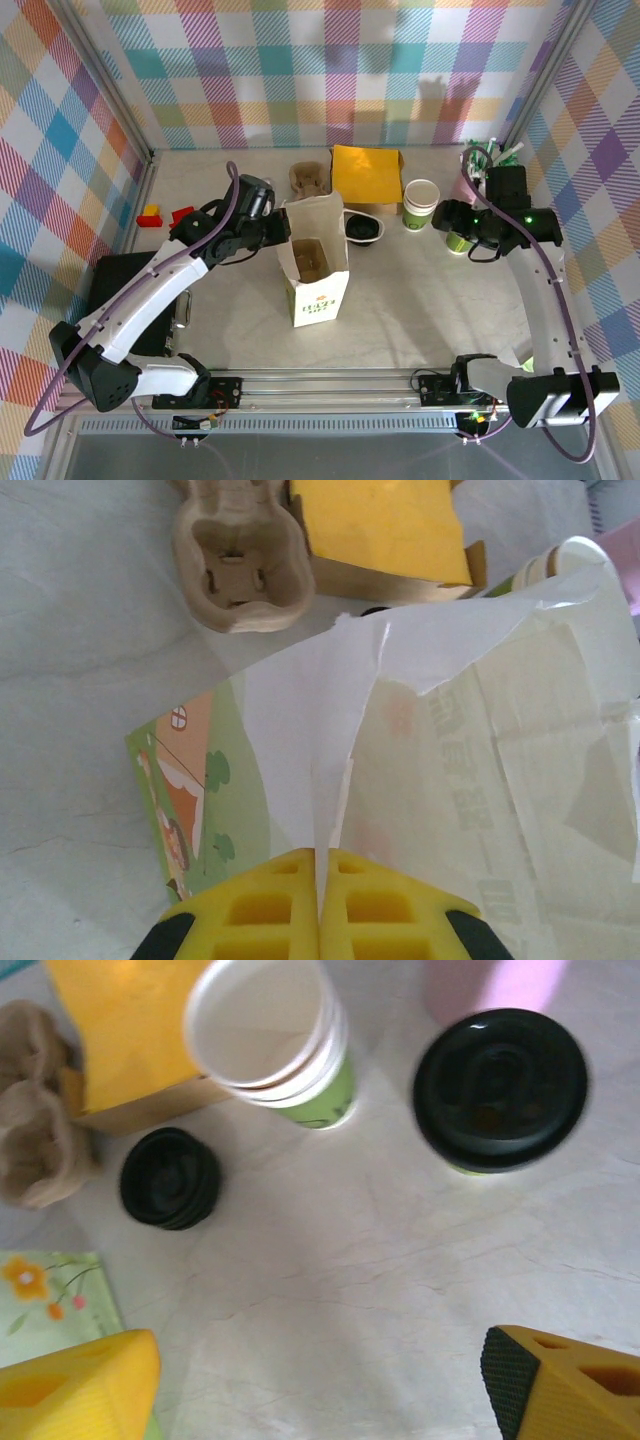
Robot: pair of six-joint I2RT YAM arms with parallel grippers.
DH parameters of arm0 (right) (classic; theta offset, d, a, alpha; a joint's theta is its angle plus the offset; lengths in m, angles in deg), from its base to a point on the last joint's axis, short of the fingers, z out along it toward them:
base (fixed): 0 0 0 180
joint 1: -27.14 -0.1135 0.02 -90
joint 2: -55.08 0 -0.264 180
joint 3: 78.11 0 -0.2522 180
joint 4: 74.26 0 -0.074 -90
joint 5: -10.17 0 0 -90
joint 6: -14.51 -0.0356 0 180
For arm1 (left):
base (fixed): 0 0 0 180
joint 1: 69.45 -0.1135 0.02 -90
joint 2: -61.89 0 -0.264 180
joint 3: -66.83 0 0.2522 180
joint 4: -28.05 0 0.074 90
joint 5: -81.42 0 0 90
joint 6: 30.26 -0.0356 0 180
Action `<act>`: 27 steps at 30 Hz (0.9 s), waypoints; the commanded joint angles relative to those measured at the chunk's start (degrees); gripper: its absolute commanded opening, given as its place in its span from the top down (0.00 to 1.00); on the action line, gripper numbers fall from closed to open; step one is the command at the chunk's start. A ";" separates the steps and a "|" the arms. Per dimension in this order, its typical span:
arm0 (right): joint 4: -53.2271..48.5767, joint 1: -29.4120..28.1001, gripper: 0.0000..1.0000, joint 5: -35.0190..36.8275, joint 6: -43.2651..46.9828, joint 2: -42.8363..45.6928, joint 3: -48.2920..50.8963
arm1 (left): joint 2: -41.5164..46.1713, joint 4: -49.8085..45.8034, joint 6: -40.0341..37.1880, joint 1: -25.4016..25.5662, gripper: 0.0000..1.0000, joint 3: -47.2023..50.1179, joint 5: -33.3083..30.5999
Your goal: Pack the takeout coffee
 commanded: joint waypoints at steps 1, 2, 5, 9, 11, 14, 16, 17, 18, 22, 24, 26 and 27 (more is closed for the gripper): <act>3.47 3.82 0.13 1.08 0.23 -0.07 1.22 | 1.68 5.92 -2.23 -1.69 1.00 1.85 8.21; 4.06 5.02 0.12 1.13 -0.11 -0.25 1.80 | 1.77 6.95 -1.99 -2.33 1.00 2.40 9.67; 5.75 6.69 0.10 2.65 -0.86 -1.27 2.87 | 1.73 8.44 -1.85 -3.46 1.00 2.96 12.42; 7.28 7.80 0.09 5.80 -1.34 -4.35 2.96 | 1.72 9.17 -2.40 -4.24 1.00 3.31 13.02; 7.69 8.02 0.09 6.49 -1.83 -6.29 2.49 | 1.72 9.83 -2.39 -4.59 1.00 3.87 13.22; 9.08 8.26 0.09 5.93 -2.39 -8.96 2.31 | 0.90 9.63 -2.58 -5.13 1.00 4.13 13.63; 9.83 8.36 0.09 5.17 -2.36 -11.10 1.86 | 0.74 9.74 -2.67 -5.23 1.00 4.33 13.27; 9.78 8.50 0.09 4.95 -2.39 -12.44 1.38 | 0.89 9.53 -2.75 -5.31 0.98 4.33 12.98; 9.61 8.54 0.09 4.79 -2.24 -13.89 0.87 | 0.96 9.24 -2.92 -5.32 0.95 4.25 12.66; 8.56 9.13 0.10 3.46 -1.65 -18.61 -1.28 | 1.07 8.04 -3.69 -5.41 0.83 3.49 12.25; 8.25 9.27 0.10 3.75 -1.11 -20.46 -2.20 | 1.11 7.40 -4.04 -5.41 0.76 3.11 12.12; 8.03 9.53 0.10 4.30 -0.73 -21.72 -3.01 | 1.46 6.81 -4.36 -5.41 0.70 2.76 11.86; 8.06 9.60 0.10 4.19 -0.43 -22.19 -3.31 | 1.67 6.58 -4.35 -5.43 0.68 2.64 11.60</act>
